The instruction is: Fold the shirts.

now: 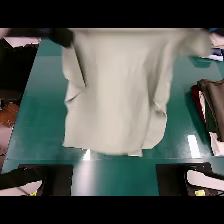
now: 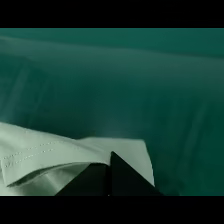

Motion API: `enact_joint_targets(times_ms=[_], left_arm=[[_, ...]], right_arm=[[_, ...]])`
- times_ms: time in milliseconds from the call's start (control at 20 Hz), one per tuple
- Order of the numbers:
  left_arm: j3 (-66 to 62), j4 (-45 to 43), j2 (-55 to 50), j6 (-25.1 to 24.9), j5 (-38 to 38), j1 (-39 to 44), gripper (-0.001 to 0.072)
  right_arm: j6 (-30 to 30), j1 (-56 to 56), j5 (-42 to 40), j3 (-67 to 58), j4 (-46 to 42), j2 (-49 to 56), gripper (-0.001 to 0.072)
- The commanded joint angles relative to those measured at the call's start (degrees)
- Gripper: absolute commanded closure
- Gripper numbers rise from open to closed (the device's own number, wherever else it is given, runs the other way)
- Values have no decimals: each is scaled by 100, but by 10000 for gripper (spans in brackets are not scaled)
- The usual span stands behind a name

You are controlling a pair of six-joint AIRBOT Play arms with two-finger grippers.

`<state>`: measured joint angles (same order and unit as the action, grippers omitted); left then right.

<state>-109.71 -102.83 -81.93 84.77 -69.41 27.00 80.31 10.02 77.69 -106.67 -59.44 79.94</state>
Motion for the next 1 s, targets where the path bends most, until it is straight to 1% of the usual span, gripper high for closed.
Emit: enact_joint_targets(times_ms=[0, 50, 200, 250, 300, 350, 450, 500, 550, 600, 650, 700, 800, 850, 950], left_arm=[[103, 229, -1335, 254, -87, -417, 684], [103, 330, -1539, 361, -122, -586, 684], [107, 595, -1735, 378, 2, -975, 682], [90, 623, -1731, 378, 55, -1054, 555], [76, 623, -1725, 385, 101, -1126, 191], [76, 621, -1716, 396, 98, -1174, 49], [22, 557, -1700, 389, -83, -1261, 50], [-59, 527, -1694, 380, -289, -1325, 50], [-186, 560, -1694, 382, -562, -1412, 120], [-308, 605, -1694, 385, -802, -1510, 249], [-411, 643, -1692, 387, -1001, -1611, 295], [-463, 688, -1692, 389, -1217, -1718, 296], [-439, 918, -1681, 378, -1596, -1902, 296], [-422, 1047, -1681, 369, -1731, -1965, 297], [-354, 1270, -1628, 326, -1803, -2061, 296]], right_arm=[[114, -348, -527, 632, 87, 925, 699], [109, -435, -776, 713, 85, 1117, 699], [103, -649, -1405, 723, 94, 1554, 693], [103, -704, -1587, 723, 98, 1620, 618], [28, -743, -1740, 723, 98, 1659, 383], [9, -752, -1845, 723, 96, 1665, 230], [11, -691, -1792, 592, 94, 1631, 244], [4, -629, -1657, 531, 96, 1567, 286], [-72, -568, -1464, 527, 103, 1458, 286], [-256, -492, -1132, 531, 98, 1327, 309], [-463, -417, -723, 535, 98, 1213, 464], [-636, -348, -208, 535, 96, 1099, 544], [-756, -289, 682, 538, 94, 909, 553], [-756, -289, 990, 538, 92, 815, 553], [-756, -295, 1325, 570, 103, 601, 553]])
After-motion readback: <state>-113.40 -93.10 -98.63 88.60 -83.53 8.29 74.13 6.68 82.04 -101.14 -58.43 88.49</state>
